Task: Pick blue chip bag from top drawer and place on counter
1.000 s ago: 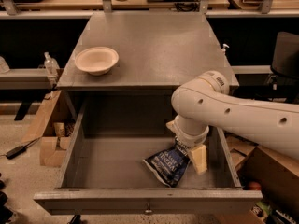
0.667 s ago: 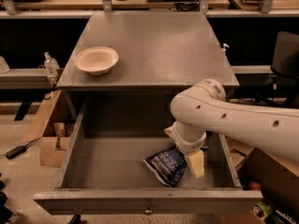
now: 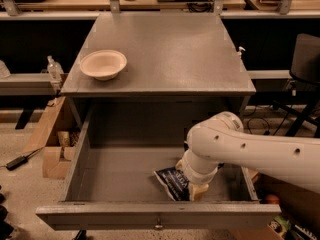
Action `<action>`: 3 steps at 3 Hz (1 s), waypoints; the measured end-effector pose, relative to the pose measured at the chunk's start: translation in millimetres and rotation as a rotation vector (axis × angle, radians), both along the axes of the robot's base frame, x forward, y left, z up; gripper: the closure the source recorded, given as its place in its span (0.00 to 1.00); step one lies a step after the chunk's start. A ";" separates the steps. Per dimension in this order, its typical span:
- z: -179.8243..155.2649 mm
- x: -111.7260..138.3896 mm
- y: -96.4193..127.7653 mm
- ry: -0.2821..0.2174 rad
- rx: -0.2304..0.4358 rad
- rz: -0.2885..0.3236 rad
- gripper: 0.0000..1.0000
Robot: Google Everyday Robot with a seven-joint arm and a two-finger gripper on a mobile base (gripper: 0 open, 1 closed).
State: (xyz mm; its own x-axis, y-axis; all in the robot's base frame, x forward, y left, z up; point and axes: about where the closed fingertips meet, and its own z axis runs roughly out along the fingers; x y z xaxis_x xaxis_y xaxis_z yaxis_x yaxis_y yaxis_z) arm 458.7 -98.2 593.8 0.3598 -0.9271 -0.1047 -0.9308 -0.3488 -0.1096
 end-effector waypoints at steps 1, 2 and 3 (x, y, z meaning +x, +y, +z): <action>-1.2 -1.9 1.5 -0.002 0.012 -0.009 0.62; 0.9 -1.9 1.5 -0.002 0.012 -0.009 0.93; 3.0 -1.9 1.5 -0.002 0.012 -0.009 1.00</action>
Offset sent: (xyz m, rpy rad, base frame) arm -0.0019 0.0015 -0.0016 0.0123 -0.0020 -0.0093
